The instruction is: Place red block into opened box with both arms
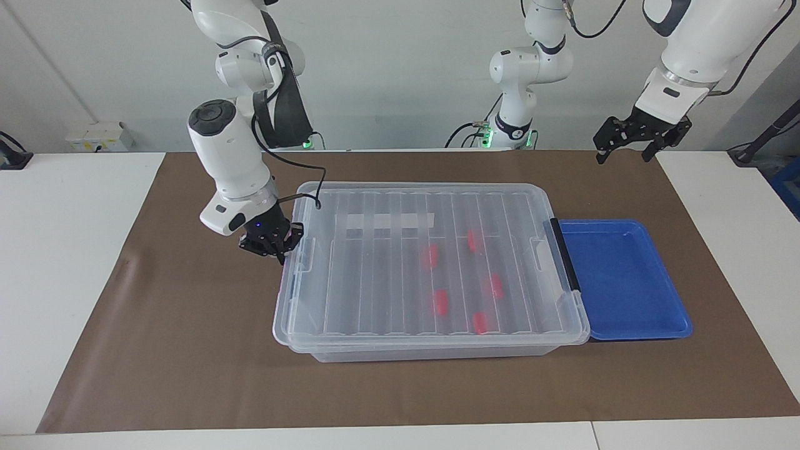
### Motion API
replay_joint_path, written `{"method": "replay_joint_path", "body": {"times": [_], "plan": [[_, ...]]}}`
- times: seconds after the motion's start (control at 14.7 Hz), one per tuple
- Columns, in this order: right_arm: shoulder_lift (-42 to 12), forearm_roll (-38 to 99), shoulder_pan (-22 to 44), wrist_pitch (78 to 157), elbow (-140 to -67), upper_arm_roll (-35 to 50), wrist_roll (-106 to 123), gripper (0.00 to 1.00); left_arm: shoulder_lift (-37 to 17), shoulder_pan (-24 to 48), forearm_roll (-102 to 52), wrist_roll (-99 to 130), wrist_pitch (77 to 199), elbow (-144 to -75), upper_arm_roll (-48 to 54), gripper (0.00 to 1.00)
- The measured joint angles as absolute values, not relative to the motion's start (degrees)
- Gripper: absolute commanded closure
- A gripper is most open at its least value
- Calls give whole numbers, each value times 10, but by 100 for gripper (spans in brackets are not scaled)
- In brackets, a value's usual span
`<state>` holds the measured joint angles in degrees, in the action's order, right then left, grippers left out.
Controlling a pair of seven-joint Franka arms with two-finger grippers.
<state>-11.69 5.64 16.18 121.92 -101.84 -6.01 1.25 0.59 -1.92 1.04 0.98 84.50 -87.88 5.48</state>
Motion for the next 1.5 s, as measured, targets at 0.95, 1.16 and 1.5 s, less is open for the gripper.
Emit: {"method": "replay_joint_path", "body": {"times": [0.95,1.16,1.5], "plan": [[-102,41,139,1203,-1019,-69,13,0,6,-18,10,9,908,-911,59,0],[-63,14,114,1151,-1011,-71,13,0,7,-18,10,9,908,-911,58,0],[-18,-8,84,1057,-972,-73,6,0,7,-18,10,9,908,-911,59,0]]}}
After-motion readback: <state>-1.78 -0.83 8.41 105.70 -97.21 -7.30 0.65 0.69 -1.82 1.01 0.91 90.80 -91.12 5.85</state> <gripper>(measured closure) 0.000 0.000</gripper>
